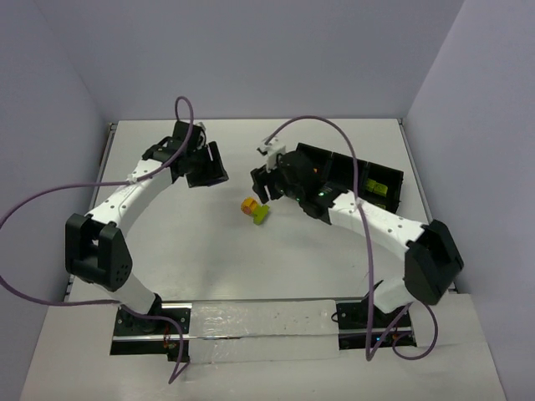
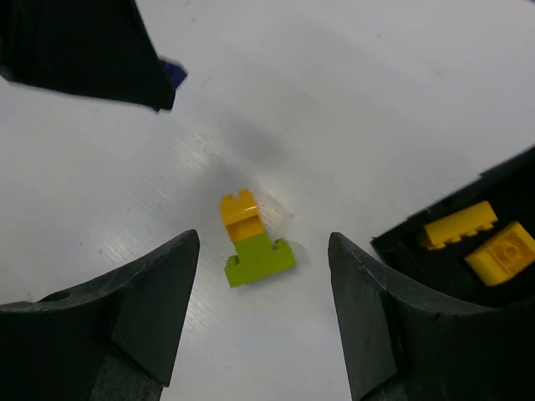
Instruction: Sort the legos into containers by color
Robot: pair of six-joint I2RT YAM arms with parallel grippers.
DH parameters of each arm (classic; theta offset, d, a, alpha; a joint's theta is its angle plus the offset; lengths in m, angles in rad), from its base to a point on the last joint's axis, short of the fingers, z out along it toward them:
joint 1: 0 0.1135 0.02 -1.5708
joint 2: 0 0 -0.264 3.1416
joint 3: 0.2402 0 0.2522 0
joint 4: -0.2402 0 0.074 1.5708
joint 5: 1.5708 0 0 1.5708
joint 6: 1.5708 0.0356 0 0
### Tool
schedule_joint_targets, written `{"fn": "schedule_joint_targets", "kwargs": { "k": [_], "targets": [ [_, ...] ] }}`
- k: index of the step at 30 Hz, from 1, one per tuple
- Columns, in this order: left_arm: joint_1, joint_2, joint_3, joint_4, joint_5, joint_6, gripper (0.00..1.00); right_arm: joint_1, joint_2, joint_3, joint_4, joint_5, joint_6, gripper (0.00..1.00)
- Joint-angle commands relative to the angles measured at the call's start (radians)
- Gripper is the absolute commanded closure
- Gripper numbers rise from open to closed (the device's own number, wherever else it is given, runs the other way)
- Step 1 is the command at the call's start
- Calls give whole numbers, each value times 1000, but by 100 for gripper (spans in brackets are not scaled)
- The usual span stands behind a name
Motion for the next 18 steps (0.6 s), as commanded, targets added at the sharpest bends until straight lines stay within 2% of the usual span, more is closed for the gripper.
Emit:
{"fn": "schedule_joint_targets", "kwargs": {
  "k": [1, 5, 9, 14, 18],
  "targets": [
    [-124, 84, 145, 12, -67, -16, 100, -122, -195, -105, 27, 71, 119, 30],
    [-198, 185, 274, 16, -62, -12, 100, -236, -410, -207, -25, 127, 166, 30],
    [-261, 297, 437, -18, -60, 1, 100, -347, -546, -263, -124, 163, 212, 31],
    [-342, 395, 587, -38, -51, 32, 100, -433, -623, -301, -238, 113, 274, 31],
    [-417, 423, 589, -51, -82, 74, 100, -443, -668, -325, -261, 158, 286, 31]
  ]
}}
